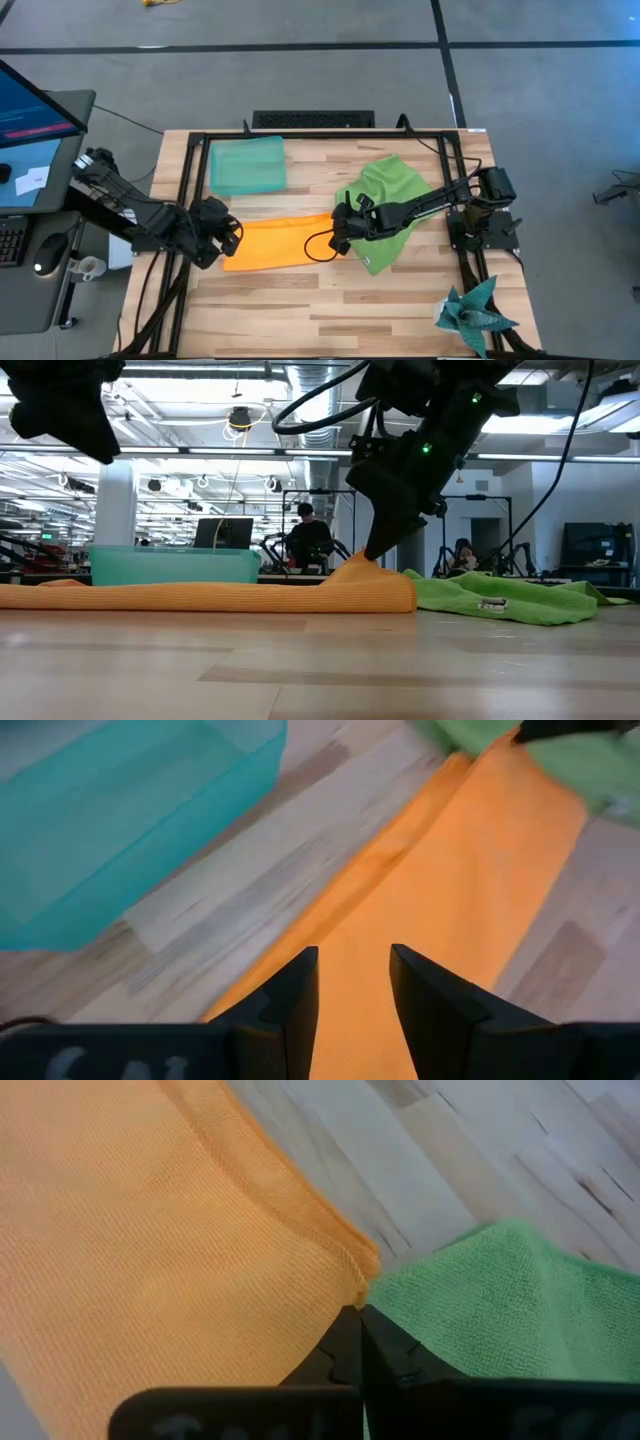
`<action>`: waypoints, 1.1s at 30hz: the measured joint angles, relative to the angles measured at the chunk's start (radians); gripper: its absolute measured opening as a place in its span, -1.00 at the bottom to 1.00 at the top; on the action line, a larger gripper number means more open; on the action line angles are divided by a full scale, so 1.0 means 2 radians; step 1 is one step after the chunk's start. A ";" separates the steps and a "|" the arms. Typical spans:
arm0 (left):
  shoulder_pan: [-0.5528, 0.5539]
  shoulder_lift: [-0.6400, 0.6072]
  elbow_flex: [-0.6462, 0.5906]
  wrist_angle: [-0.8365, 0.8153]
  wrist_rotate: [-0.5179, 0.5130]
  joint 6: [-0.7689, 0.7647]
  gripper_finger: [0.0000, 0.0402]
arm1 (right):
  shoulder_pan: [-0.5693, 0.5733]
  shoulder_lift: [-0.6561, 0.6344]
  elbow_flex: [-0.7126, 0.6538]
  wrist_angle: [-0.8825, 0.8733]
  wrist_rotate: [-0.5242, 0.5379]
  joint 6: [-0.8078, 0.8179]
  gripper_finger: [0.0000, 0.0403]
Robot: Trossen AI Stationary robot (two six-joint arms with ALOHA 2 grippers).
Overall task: Roll microfiber towels into tight, uniform cylinder then place into a basket
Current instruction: Roll the yellow microfiber cloth
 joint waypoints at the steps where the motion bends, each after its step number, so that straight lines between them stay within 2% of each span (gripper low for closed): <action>1: 0.002 0.003 0.000 -0.002 0.006 0.002 -0.36 | 0.000 0.000 0.000 0.000 0.000 0.000 -0.94; 7: 0.014 0.035 0.000 -0.019 0.035 0.002 -0.09 | 0.000 0.000 0.000 0.001 0.000 0.000 -0.95; 11: 0.028 0.065 0.000 -0.020 0.041 -0.008 -0.02 | 0.000 0.000 0.000 0.001 0.000 0.000 -0.95; 16: 0.048 0.097 0.000 -0.043 0.038 -0.031 -0.07 | 0.003 0.000 0.000 0.001 0.000 0.000 -0.95; 22: 0.074 0.101 0.000 -0.050 0.034 -0.015 -0.21 | 0.008 0.000 0.000 0.000 0.000 0.000 -0.95; 28: 0.118 0.101 0.000 -0.050 0.044 0.040 -0.31 | 0.007 0.000 0.000 0.000 0.000 0.000 -0.95; 33: 0.169 0.101 0.000 -0.042 0.094 0.109 -0.33 | 0.007 0.000 0.000 0.001 0.000 0.000 -0.95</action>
